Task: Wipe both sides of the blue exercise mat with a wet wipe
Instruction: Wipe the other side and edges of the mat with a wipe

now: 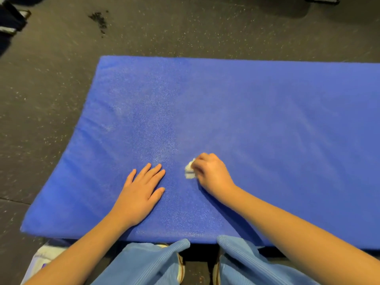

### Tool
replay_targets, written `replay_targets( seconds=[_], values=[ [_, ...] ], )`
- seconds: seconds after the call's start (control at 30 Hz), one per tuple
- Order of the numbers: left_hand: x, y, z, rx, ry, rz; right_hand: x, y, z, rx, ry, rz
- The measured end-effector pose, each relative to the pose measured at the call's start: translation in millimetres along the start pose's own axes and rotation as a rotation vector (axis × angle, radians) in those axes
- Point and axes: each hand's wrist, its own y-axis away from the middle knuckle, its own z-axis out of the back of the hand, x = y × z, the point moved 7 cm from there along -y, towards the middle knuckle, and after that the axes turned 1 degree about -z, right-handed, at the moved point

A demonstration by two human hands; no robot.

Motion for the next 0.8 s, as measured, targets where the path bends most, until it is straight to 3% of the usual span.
replay_targets(
  seconds=[0.13, 0.2, 0.27, 0.33, 0.4, 0.5, 0.57, 0.7, 0.73, 0.8],
  values=[
    [0.4, 0.2, 0.9, -0.057, 0.052, -0.025, 44.0, 18.6, -20.3, 0.3, -0.102, 0.291],
    [1.4, -0.7, 1.3, -0.062, 0.052, -0.034, 19.4, -5.7, -12.0, 0.238, -0.054, 0.255],
    [2.5, -1.2, 0.5, -0.083, 0.053, -0.055, -16.0, -34.3, 4.0, 0.032, 0.063, 0.084],
    [2.8, -0.5, -0.2, -0.111, 0.039, -0.062, -28.4, -39.9, 7.6, -0.061, 0.072, -0.072],
    [2.7, -0.8, -1.0, -0.1, 0.004, -0.062, -3.7, -28.9, -5.4, 0.024, 0.016, 0.041],
    [0.4, -3.5, -0.5, -0.108, -0.063, -0.086, 20.5, -14.3, -22.1, 0.295, -0.022, 0.276],
    [1.1, -5.9, 1.9, -0.109, -0.033, -0.088, 4.2, -38.1, -13.2, 0.275, 0.029, 0.24],
    [7.9, -24.3, 15.0, -0.066, 0.07, 0.028, -44.3, -83.5, 6.2, 0.015, 0.077, -0.21],
    [11.0, -29.7, 16.1, -0.041, 0.074, 0.073, -39.2, -83.0, 1.7, 0.02, 0.035, -0.227],
    [18.0, -38.6, 15.0, 0.011, 0.02, 0.121, -5.1, -70.2, -16.2, 0.119, -0.041, -0.01]
  ],
)
